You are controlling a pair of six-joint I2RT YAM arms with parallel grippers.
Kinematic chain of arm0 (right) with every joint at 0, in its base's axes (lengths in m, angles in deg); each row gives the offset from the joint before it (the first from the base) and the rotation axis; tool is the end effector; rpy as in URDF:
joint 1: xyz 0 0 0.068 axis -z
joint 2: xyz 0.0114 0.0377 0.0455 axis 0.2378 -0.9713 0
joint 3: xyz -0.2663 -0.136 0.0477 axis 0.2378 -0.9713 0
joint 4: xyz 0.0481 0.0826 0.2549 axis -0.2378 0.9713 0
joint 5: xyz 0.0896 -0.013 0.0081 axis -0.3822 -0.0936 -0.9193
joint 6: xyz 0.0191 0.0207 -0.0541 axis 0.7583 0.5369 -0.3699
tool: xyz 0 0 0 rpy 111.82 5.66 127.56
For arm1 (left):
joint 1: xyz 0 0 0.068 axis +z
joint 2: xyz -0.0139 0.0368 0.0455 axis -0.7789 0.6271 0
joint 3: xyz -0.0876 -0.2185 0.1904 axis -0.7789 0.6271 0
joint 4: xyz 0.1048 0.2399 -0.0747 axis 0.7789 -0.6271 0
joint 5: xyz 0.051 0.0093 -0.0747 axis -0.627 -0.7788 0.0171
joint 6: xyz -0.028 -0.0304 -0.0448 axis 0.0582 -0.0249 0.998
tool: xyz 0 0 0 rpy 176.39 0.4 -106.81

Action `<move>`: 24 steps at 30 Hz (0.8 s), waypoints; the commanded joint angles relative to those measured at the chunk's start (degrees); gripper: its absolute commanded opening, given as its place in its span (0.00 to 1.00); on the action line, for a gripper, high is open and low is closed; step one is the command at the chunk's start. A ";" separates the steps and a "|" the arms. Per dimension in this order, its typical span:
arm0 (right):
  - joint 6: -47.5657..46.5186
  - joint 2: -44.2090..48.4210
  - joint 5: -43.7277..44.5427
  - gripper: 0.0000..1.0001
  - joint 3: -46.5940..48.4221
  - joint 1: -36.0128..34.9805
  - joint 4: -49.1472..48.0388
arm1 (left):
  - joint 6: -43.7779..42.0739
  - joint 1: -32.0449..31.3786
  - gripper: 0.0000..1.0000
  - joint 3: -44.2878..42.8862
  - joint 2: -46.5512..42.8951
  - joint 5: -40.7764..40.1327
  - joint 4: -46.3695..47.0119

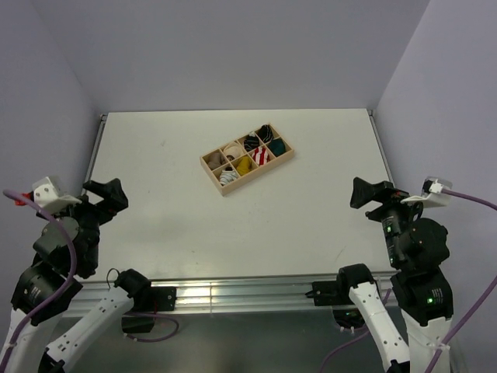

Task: Roll the socks
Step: Reset both arms

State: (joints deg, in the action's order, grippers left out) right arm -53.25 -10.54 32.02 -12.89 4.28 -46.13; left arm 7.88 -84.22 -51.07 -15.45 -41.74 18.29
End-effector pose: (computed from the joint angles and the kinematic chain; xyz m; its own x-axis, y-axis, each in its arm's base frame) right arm 0.0247 -0.0055 0.4201 0.0097 0.3786 -0.9255 0.0450 0.9245 0.3786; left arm 0.0402 0.0125 0.4276 0.0255 -0.4361 -0.8995 -0.2248 0.8743 -0.4302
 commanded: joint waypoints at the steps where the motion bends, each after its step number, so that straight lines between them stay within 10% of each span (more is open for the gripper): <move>1: -1.70 0.08 2.25 1.00 -3.21 -0.37 -2.46 | 2.21 0.19 1.00 3.89 -4.37 -4.16 -1.51; 24: -3.01 0.26 0.14 0.98 -6.73 -1.69 -5.71 | 6.69 0.19 0.99 17.96 -11.06 -6.62 2.00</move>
State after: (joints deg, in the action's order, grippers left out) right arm -55.55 -10.10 32.33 -19.20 3.02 -48.97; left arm 13.83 -84.22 -33.41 -26.84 -47.68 17.81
